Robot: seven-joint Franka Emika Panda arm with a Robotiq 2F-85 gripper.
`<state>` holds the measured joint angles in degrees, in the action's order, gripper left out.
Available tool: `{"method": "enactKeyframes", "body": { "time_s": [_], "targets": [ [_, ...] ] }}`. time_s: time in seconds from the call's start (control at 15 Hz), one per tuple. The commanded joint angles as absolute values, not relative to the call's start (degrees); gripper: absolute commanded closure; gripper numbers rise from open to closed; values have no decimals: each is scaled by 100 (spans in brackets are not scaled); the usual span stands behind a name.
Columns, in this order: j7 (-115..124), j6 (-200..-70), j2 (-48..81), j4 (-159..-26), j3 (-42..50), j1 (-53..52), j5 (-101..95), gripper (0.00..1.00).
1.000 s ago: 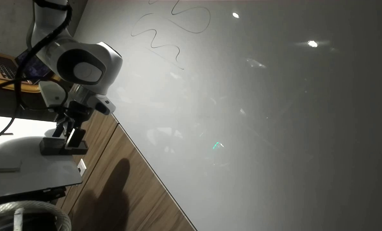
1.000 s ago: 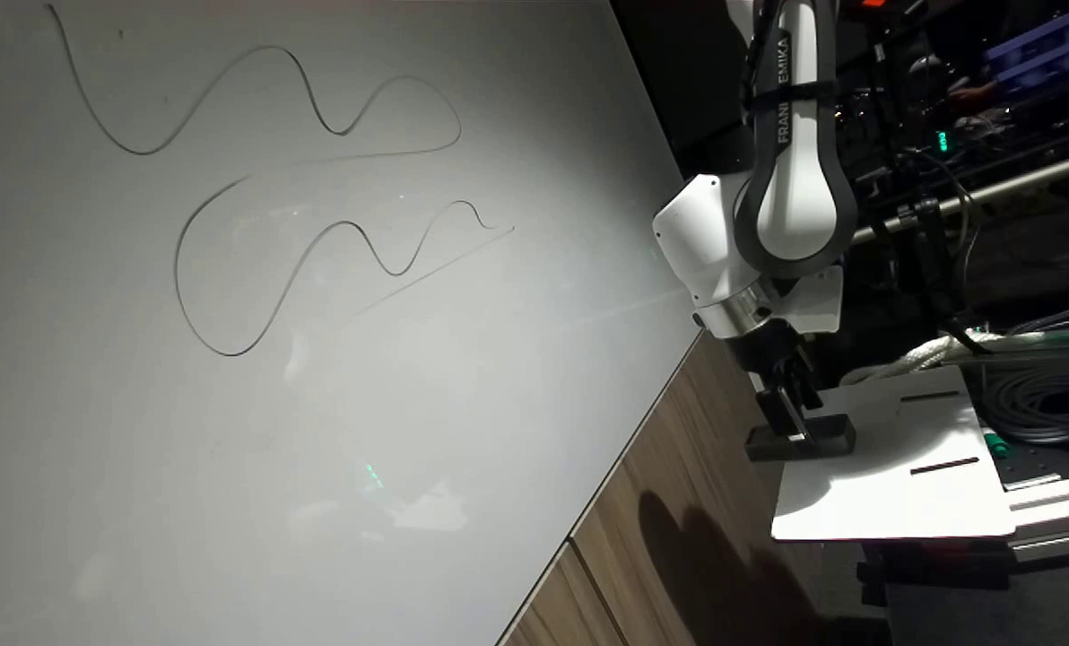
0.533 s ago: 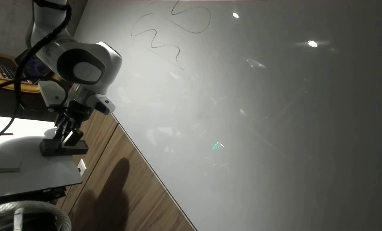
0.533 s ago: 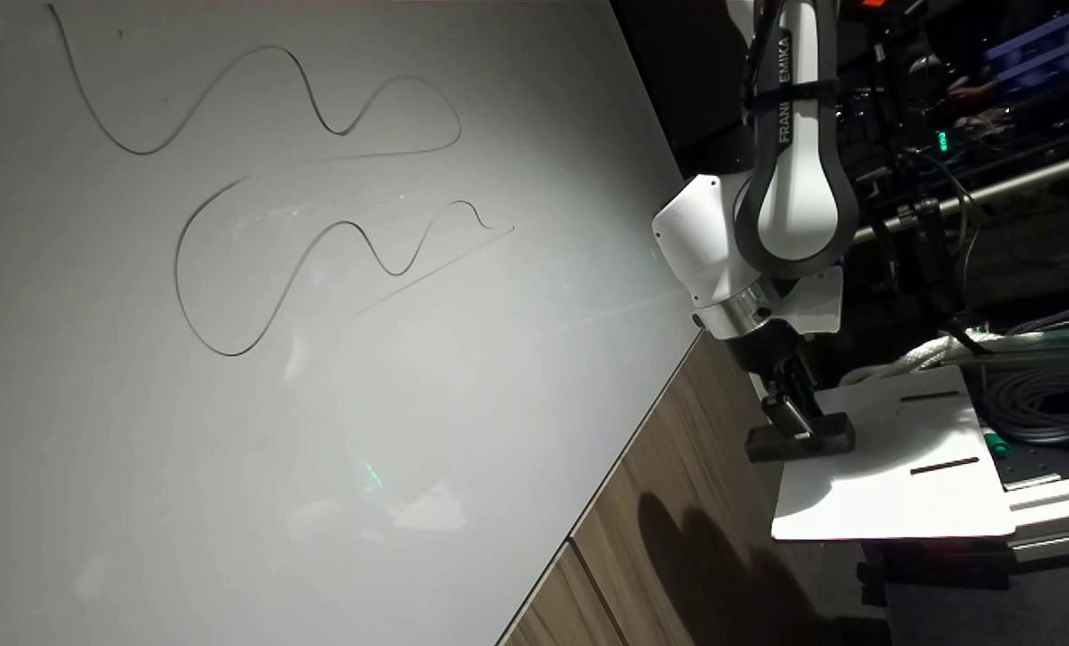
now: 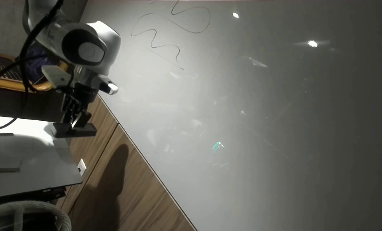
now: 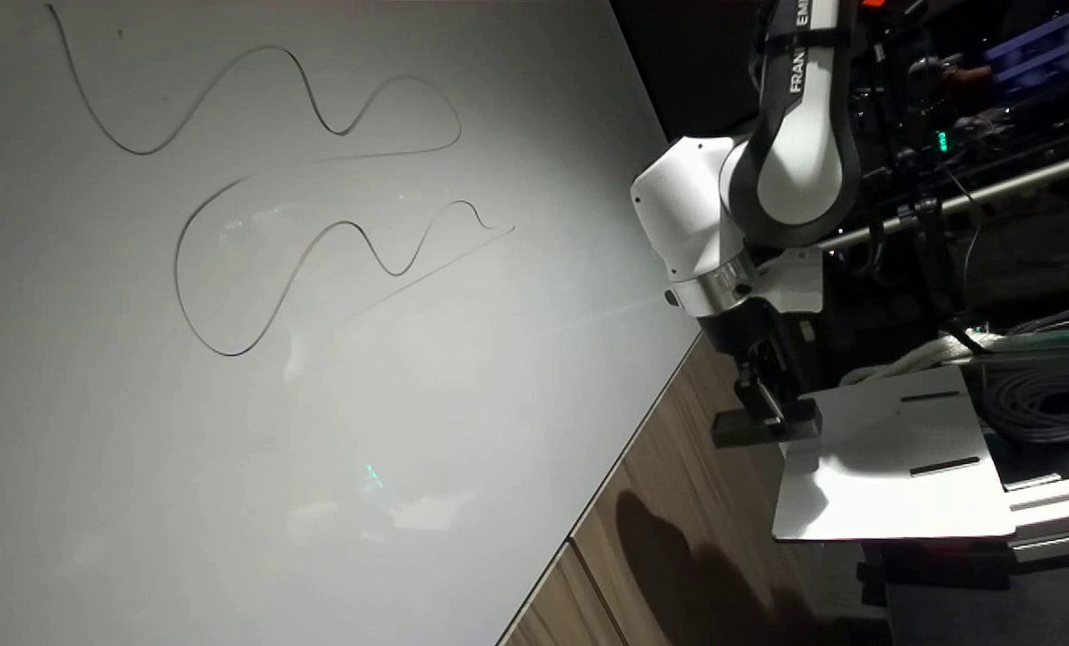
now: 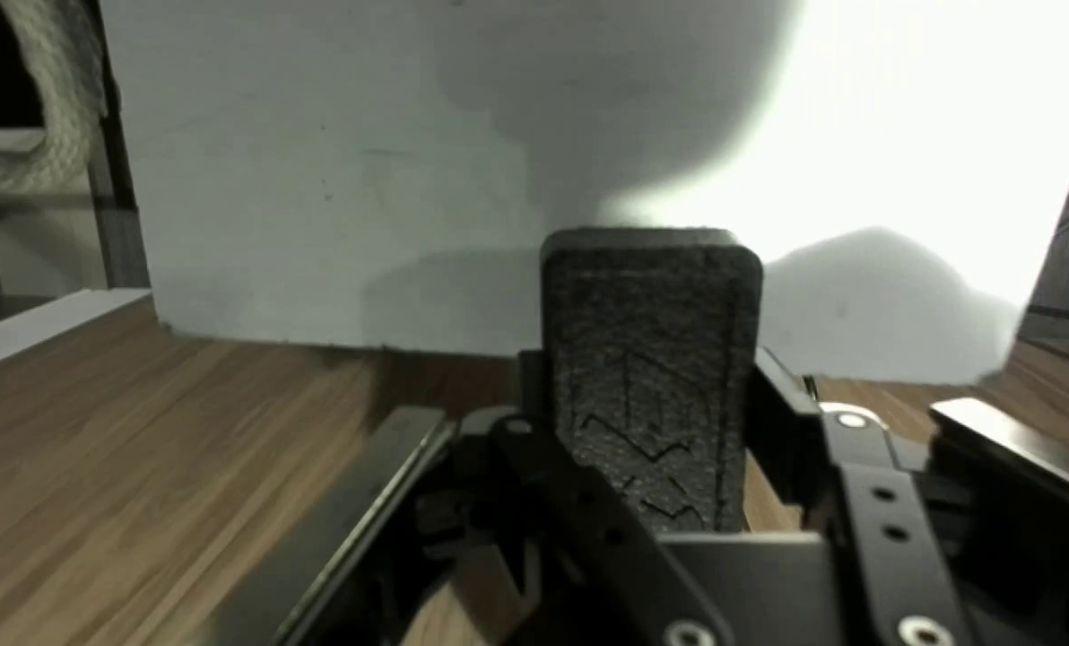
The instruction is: Erase the drawings on the whiteboard
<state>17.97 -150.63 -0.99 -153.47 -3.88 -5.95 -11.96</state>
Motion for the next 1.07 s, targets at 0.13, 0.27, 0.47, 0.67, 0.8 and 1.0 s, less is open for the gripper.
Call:
{"method": "enactKeyframes", "body": {
  "time_s": [0.13,0.27,0.47,0.67,0.8,1.0],
  "targets": [
    [2663,-14114,-1589,-14934,-1338,-906,-1942,71],
    [2749,-13868,-1847,-14493,-1710,-951,-1932,71],
    [2853,-13565,-2017,-13637,-2184,-921,-1993,71],
    [2940,-13260,-2033,-12663,-2509,-831,-2174,71],
    [2977,-13063,-1954,-11954,-2650,-762,-2346,71],
    [3052,-12780,-1747,-10866,-2844,-599,-2779,71]
  ]
}}
